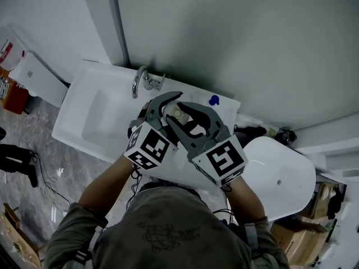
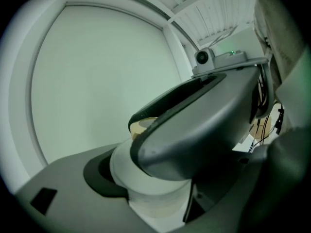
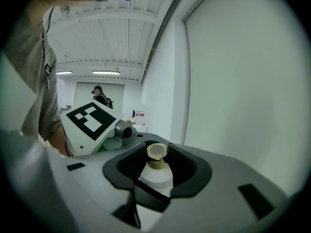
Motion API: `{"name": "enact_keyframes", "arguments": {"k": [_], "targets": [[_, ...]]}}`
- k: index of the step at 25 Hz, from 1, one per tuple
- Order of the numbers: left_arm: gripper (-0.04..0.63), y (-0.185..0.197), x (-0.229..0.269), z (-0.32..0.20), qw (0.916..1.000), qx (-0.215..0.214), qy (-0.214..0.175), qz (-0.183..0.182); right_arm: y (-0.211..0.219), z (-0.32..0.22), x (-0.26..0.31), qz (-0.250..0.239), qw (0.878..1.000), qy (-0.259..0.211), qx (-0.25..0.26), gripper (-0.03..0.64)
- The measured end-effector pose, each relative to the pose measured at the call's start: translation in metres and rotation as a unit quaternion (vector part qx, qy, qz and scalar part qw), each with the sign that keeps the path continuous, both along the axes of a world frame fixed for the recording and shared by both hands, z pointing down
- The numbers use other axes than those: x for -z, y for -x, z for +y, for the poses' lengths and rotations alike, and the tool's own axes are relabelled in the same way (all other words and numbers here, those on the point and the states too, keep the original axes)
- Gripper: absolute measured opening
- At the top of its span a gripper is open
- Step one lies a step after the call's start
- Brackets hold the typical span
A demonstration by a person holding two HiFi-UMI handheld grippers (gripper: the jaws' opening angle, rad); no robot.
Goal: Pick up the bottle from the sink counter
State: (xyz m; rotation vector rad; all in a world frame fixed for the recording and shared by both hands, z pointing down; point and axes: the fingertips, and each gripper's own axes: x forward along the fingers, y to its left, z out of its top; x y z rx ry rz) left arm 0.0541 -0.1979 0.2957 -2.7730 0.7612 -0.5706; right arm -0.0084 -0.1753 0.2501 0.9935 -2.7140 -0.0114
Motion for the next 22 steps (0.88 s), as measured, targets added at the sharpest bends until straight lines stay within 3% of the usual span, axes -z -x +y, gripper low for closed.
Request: {"name": "enact_keyframes", "arguments": {"k": [14,22], "targets": [[0.347,0.02,0.0,0.055,0.9998,0.017,0.0,0.009,0.02,0.058,0.001,-0.004,0.999,-0.019,0.033,0.146],[0.347,0.017,-0.027,0.073,0.9996,0.015,0.022,0.006,0.016,0.074,-0.027,0.0,0.999,0.012,0.03,0.146]]}}
